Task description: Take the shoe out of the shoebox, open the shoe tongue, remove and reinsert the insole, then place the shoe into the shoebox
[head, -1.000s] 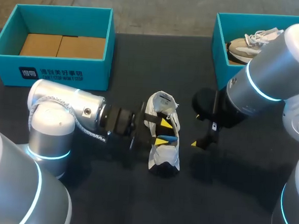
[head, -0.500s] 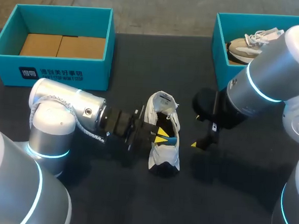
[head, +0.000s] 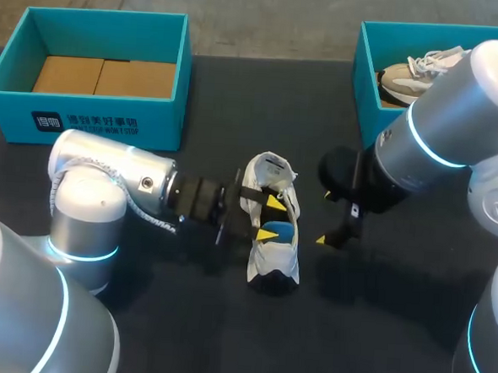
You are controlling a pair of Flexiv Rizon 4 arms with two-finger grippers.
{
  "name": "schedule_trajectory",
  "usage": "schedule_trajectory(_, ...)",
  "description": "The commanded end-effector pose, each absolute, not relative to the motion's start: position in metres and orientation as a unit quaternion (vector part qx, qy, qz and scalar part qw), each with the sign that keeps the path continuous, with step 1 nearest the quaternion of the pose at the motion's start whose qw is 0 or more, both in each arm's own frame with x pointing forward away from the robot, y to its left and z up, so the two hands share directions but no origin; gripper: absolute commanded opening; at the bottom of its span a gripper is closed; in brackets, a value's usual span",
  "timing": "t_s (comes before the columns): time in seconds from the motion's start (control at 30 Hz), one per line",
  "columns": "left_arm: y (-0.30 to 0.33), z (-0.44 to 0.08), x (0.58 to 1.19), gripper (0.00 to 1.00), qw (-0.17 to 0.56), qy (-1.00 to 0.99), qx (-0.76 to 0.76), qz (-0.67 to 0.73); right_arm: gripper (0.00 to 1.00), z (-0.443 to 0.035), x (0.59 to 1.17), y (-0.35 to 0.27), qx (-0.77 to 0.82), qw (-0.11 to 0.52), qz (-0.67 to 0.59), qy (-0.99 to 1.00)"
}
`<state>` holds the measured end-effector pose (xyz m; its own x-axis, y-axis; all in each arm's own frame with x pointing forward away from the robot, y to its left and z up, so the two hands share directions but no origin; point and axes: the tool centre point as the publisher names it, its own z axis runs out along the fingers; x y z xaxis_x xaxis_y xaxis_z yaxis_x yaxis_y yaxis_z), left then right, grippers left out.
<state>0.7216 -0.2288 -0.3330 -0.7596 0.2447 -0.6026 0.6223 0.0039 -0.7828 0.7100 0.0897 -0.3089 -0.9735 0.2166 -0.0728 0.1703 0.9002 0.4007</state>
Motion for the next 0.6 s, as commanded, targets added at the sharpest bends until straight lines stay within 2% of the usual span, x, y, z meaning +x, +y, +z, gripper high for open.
schedule_trajectory(0.03,-0.224,-0.322,0.717,1.0,0.16,0.69,0.312,-0.633,1.0,-0.309,0.708,0.091,0.1,0.059,0.202,0.972)
schedule_trajectory(0.6,-0.22,-0.289,0.72,1.0,0.18,0.68,0.323,-0.633,1.0,-0.279,0.705,0.085,0.104,0.079,0.204,0.97)
